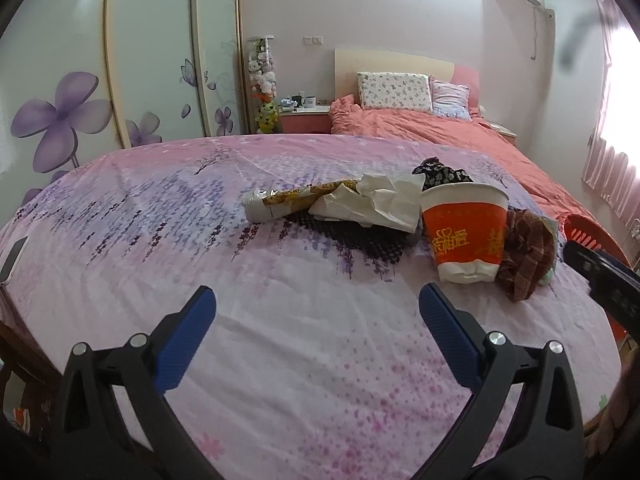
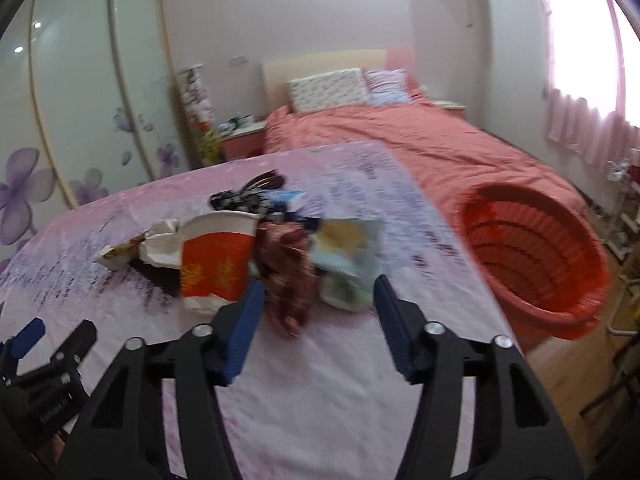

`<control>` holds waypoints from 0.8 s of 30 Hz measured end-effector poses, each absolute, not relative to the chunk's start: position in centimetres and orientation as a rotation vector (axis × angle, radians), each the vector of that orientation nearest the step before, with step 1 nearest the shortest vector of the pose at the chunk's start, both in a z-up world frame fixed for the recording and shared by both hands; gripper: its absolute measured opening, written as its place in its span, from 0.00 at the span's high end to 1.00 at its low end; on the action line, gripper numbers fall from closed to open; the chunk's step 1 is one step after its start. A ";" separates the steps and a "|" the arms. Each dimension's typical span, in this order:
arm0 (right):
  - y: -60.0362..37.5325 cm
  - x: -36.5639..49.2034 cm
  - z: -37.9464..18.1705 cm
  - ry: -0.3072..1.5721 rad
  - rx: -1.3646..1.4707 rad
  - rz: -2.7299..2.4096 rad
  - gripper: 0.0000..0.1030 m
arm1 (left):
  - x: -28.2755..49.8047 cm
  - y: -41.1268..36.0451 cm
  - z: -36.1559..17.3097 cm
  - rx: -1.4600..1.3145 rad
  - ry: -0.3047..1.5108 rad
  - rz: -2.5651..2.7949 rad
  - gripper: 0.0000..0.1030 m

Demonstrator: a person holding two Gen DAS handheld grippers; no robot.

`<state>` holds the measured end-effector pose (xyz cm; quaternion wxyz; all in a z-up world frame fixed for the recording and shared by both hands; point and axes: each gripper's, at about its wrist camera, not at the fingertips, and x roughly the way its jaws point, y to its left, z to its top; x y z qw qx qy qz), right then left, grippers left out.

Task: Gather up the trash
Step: 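Grasp the brown plaid cloth with the right tool while the left tool approaches the paper cup, then grasp the red-and-white paper cup with the left tool while the right tool lifts the cloth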

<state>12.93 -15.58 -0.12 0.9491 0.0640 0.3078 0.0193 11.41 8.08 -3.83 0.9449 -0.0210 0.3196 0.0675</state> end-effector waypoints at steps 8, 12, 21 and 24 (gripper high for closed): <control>-14.8 16.8 -2.2 0.711 0.121 0.064 0.75 | 13.7 8.2 -4.2 -0.076 0.679 0.062 0.03; -15.1 16.0 -1.6 0.680 0.114 0.090 0.91 | 14.9 7.4 -3.9 -0.084 0.687 0.021 0.03; -18.4 13.8 0.9 0.580 0.167 0.077 0.94 | 17.7 3.3 -3.7 -0.105 0.721 -0.085 0.03; -19.7 13.4 1.2 0.550 0.196 0.060 0.94 | 18.8 1.7 -4.0 -0.084 0.743 -0.098 0.03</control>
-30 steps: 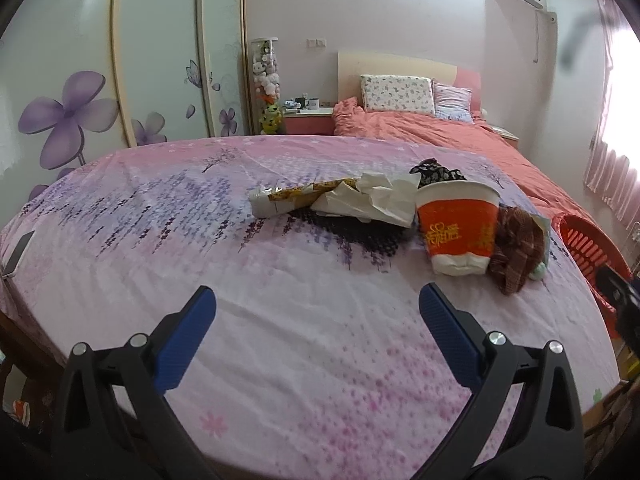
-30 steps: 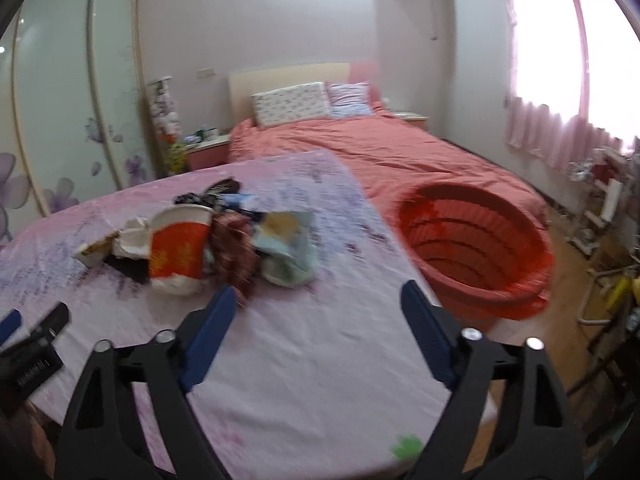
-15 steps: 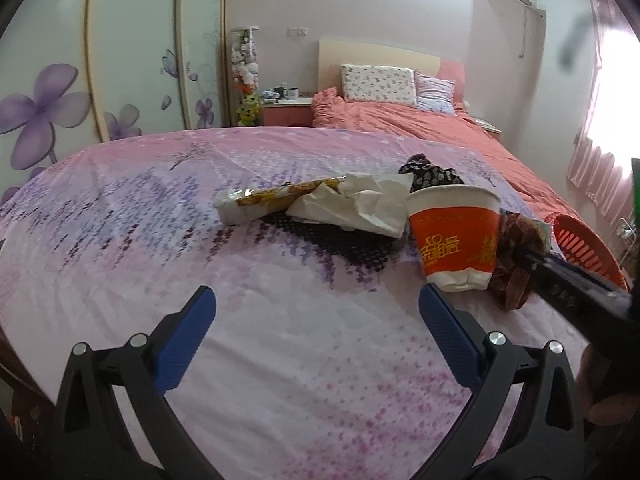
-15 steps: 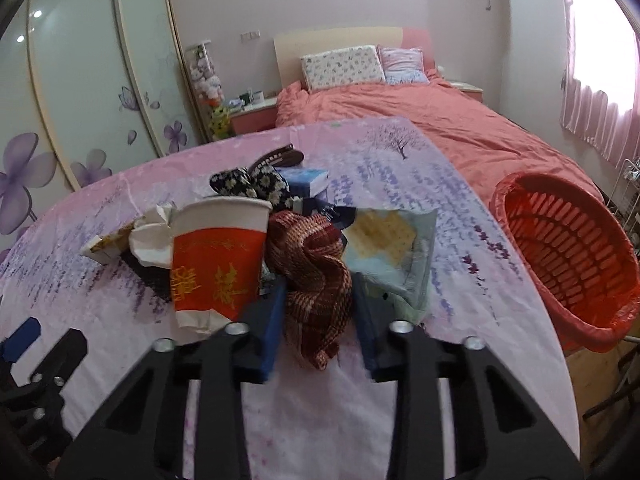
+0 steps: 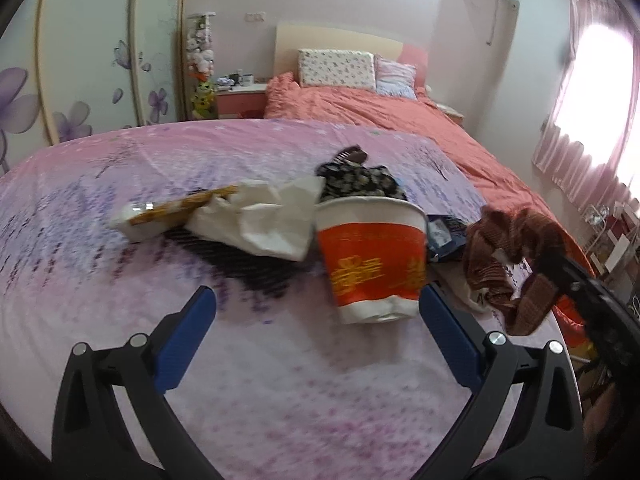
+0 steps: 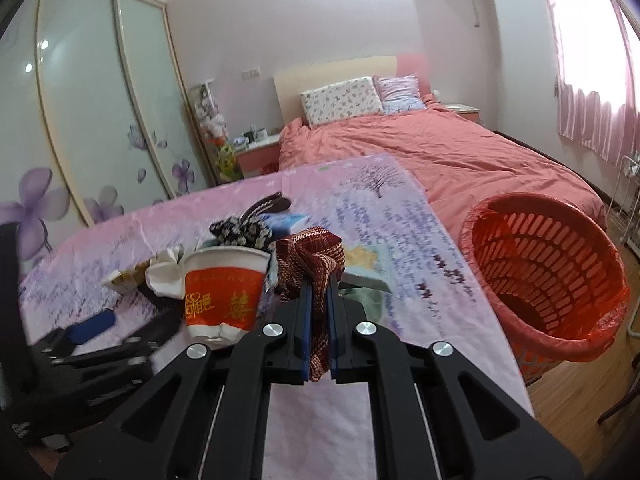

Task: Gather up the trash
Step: 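Grasp the red-and-white paper cup with the left tool while the right tool lifts the cloth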

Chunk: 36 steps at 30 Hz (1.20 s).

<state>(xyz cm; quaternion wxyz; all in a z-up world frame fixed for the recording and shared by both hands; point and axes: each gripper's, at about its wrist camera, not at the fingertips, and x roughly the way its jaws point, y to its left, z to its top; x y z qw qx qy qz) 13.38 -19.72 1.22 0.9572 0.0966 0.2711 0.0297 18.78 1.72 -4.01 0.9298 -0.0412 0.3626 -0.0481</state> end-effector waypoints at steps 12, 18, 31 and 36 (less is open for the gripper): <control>-23.2 12.8 0.2 0.542 0.266 0.009 0.94 | 22.2 -2.6 -6.1 -0.014 0.820 -0.064 0.03; -23.7 12.8 0.0 0.548 0.280 0.005 0.94 | 23.5 -3.3 -6.8 0.007 0.836 -0.047 0.12; -24.5 12.3 0.7 0.523 0.293 0.007 0.94 | 22.4 -1.5 -5.4 -0.030 0.819 -0.127 0.30; -24.9 11.9 1.5 0.499 0.295 0.010 0.94 | 20.8 -1.1 -3.1 -0.034 0.781 -0.155 0.30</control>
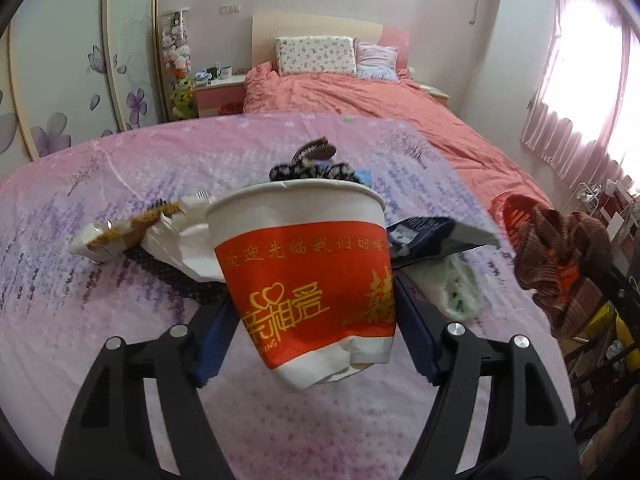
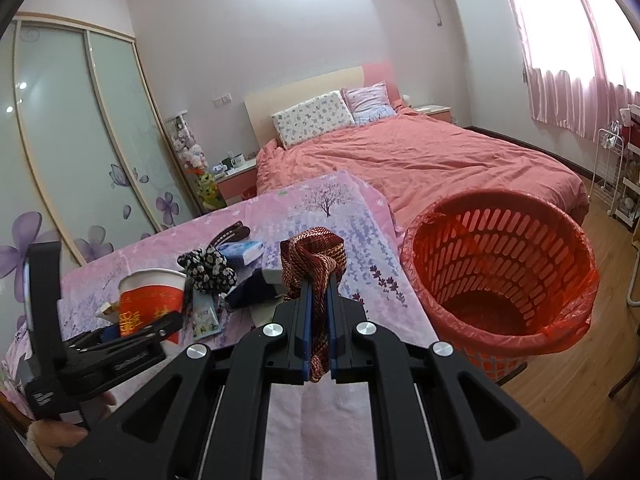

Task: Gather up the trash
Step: 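Grasp the red-and-white paper cup with the left tool while the right tool lifts the cloth, then carry cup and cloth over the orange basket and open both tools to drop them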

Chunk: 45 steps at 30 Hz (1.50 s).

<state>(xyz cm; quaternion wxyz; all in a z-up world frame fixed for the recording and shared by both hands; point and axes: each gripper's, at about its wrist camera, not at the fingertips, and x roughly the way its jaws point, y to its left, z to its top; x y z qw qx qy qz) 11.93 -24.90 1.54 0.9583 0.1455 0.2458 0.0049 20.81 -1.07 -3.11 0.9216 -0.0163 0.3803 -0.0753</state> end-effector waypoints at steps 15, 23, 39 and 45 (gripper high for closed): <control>-29.9 10.4 3.5 0.398 0.313 -0.086 0.94 | 19.1 -7.4 2.9 0.009 0.690 -0.341 0.30; -35.4 10.9 3.5 0.355 0.337 -0.199 0.94 | 19.7 -15.1 3.2 0.054 0.684 -0.486 0.30; -42.8 14.3 0.6 0.362 0.424 -0.286 0.92 | 26.0 -28.5 -1.6 0.154 0.755 -0.626 0.29; -43.3 14.4 -0.2 0.395 0.428 -0.310 0.61 | 28.0 -28.4 -3.3 0.174 0.793 -0.583 0.18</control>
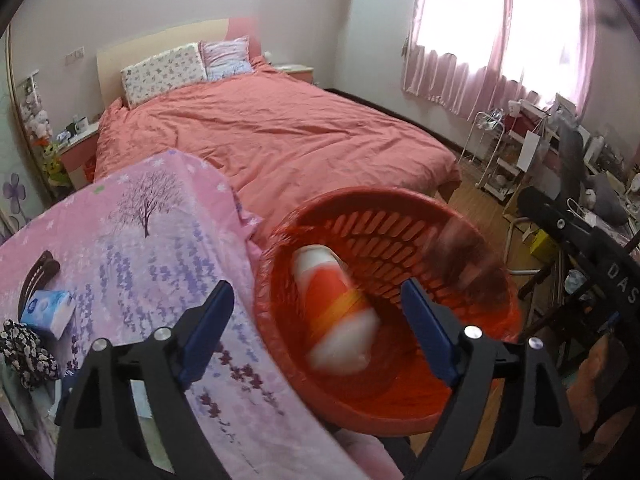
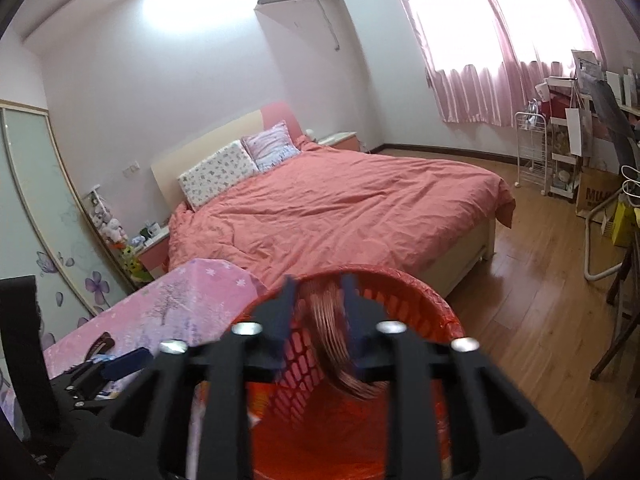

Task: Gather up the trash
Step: 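Carry cup and cloth over the orange basket and open both tools to drop them, then grasp the yellow snack wrapper with the left tool while the right tool moves to the dark blue pouch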

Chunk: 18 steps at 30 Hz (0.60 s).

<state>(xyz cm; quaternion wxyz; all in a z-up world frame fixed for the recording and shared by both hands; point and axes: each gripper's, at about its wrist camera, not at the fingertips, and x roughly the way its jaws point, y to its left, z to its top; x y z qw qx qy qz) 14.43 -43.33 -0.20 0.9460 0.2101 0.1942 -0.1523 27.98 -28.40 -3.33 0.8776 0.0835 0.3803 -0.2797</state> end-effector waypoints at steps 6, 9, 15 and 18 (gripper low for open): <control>-41.6 13.6 -0.2 0.429 0.417 -0.311 0.61 | 28.1 -25.0 -3.3 0.152 0.798 -0.542 0.16; -40.6 13.3 0.2 0.439 0.406 -0.298 0.61 | 27.3 -22.4 -2.7 0.155 0.775 -0.492 0.14; -37.0 13.7 0.9 0.482 0.352 -0.239 0.61 | 25.7 -16.5 -2.0 0.136 0.771 -0.399 0.13; -34.7 13.9 0.9 0.509 0.322 -0.198 0.61 | 25.1 -12.3 -2.3 0.128 0.771 -0.329 0.12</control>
